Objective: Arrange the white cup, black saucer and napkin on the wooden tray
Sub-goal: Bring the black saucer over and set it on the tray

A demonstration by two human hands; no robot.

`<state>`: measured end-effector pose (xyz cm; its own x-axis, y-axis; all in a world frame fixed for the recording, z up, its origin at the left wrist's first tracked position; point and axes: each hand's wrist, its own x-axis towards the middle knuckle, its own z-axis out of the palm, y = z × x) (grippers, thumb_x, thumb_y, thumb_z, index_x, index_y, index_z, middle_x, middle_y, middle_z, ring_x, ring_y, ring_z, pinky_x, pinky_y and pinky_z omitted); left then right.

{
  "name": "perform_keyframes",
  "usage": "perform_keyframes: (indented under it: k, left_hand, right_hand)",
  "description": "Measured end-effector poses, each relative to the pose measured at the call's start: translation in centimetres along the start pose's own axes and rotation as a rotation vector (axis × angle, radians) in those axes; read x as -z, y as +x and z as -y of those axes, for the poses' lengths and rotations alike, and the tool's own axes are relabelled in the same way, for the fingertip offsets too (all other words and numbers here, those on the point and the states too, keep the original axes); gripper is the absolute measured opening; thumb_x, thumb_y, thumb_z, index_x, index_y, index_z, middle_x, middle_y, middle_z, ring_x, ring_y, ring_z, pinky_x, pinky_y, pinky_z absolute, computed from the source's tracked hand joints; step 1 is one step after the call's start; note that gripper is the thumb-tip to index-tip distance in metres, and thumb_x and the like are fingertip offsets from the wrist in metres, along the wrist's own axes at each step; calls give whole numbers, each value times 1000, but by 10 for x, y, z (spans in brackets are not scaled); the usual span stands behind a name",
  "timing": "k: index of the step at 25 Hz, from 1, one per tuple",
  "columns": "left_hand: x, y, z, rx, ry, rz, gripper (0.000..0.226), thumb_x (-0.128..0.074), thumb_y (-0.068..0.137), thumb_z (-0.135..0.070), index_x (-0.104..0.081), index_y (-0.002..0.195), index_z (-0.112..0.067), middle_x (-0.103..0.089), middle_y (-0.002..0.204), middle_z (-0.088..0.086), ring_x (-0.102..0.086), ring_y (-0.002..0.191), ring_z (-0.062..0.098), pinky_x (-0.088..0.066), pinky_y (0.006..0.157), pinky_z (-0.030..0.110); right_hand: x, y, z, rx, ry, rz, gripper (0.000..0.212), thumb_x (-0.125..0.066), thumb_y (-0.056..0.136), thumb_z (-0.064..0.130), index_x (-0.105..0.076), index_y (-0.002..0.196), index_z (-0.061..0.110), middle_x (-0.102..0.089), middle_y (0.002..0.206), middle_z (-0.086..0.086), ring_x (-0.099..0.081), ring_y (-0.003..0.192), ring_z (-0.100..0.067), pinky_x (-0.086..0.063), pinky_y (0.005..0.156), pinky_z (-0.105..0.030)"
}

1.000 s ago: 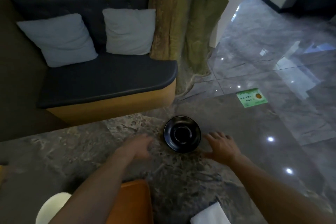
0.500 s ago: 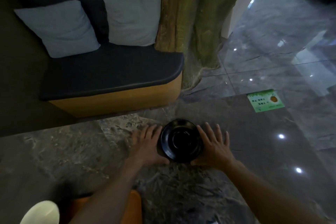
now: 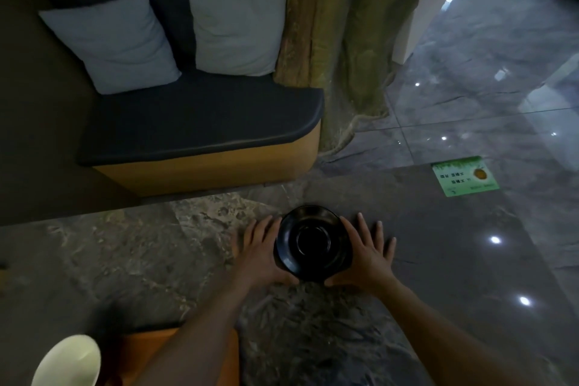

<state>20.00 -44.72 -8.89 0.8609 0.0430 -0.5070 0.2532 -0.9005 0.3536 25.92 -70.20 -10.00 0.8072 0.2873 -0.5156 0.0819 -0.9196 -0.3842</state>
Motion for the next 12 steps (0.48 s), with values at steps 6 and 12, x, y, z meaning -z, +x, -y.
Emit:
perform_keyframes:
  k: [6, 12]
  left_hand:
    - [-6, -19, -3, 31, -46, -38, 135, -67, 48, -85, 6, 151, -39, 5, 163, -10, 10, 150, 24, 4, 117, 61]
    - [-7, -56, -4, 67, -96, -31, 137, -70, 44, -82, 9, 149, -44, 9, 162, -15, 10, 149, 19, -1, 118, 59]
  right_hand:
    - [7, -11, 8, -18, 19, 82, 139, -78, 36, 74, 13, 140, 60, 30, 158, 9, 36, 139, -36, 18, 108, -70]
    - [2, -44, 13, -1, 50, 86, 138, -80, 36, 72, 12, 139, 61, 31, 157, 10, 33, 140, -37, 13, 110, -70]
